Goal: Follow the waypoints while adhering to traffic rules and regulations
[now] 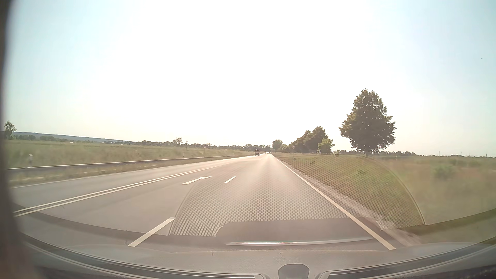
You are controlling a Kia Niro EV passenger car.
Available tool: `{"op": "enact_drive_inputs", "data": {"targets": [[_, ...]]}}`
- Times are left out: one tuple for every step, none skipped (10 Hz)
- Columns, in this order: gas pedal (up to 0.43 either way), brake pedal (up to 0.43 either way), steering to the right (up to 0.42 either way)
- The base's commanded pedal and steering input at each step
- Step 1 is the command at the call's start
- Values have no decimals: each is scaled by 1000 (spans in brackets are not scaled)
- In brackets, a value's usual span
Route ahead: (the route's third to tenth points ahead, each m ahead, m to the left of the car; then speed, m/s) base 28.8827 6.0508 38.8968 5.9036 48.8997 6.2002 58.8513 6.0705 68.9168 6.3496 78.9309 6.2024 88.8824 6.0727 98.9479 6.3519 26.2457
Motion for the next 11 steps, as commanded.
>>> {"op": "enact_drive_inputs", "data": {"targets": [[461, 6, 4], [461, 6, 4], [461, 0, 4], [461, 6, 4], [461, 0, 4], [461, 6, 4], [461, 6, 4], [461, 0, 4], [461, 6, 4], [461, 6, 4], [461, 6, 4]]}}
